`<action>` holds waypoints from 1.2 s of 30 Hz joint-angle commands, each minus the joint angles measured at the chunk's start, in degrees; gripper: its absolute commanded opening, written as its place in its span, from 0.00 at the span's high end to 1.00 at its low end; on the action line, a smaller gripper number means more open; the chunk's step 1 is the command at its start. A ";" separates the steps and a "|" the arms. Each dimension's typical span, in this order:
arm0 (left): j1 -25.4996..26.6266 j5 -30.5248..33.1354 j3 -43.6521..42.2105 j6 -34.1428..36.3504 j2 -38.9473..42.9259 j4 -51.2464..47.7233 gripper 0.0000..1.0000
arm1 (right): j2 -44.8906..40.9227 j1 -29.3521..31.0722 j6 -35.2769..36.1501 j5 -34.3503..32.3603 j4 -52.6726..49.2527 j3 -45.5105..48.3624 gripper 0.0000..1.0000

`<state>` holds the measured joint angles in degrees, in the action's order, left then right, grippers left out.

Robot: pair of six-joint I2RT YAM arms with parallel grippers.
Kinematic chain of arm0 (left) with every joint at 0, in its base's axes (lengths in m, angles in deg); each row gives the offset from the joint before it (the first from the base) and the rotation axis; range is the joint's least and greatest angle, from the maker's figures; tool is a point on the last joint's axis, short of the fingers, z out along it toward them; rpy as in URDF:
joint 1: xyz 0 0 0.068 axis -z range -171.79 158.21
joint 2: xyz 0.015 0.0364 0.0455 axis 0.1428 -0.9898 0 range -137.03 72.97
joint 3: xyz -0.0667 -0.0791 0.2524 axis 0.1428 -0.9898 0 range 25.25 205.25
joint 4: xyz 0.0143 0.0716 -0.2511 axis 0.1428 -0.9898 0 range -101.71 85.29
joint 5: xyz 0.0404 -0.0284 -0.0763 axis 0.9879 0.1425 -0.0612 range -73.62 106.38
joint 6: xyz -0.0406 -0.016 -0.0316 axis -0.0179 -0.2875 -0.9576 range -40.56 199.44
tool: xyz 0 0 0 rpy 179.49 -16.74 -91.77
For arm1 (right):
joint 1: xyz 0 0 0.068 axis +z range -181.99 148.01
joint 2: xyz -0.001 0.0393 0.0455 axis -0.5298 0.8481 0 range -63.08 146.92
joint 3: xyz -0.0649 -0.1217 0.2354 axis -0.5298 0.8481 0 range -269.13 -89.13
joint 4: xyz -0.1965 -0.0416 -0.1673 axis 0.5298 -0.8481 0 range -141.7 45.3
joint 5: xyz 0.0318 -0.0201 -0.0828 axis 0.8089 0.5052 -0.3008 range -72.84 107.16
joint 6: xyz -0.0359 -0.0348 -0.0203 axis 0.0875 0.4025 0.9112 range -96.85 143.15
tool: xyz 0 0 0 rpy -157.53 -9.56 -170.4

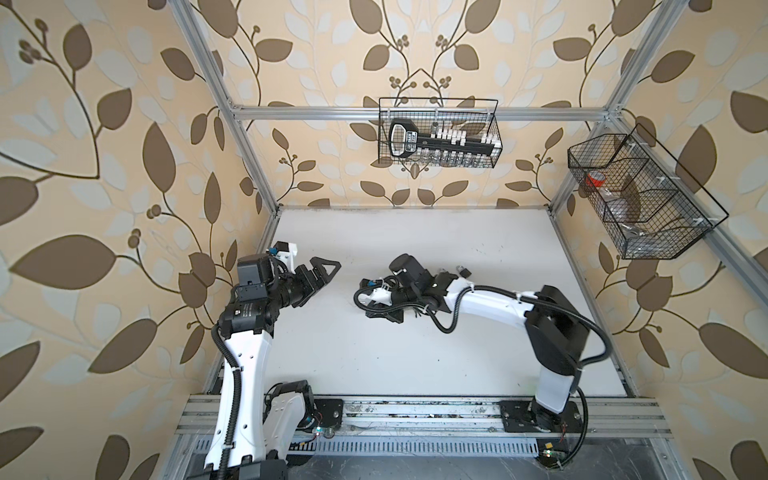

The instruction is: Lock with the key

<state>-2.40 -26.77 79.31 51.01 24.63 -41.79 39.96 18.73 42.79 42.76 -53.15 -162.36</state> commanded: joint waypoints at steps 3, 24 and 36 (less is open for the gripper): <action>9.71 1.09 1.09 1.03 5.18 8.20 0.03 | -13.62 -0.62 -14.47 -0.33 3.78 9.22 1.00; 48.85 29.97 14.72 5.18 -18.15 1.35 0.36 | -39.25 -1.68 -10.80 -9.12 -5.79 19.79 1.00; 49.81 30.79 15.71 6.80 -19.75 -1.01 0.39 | -40.23 -2.41 -9.68 -7.82 -6.14 19.76 1.00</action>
<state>46.93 2.19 92.47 55.75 5.53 -41.11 0.64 16.56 32.10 34.09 -58.96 -143.10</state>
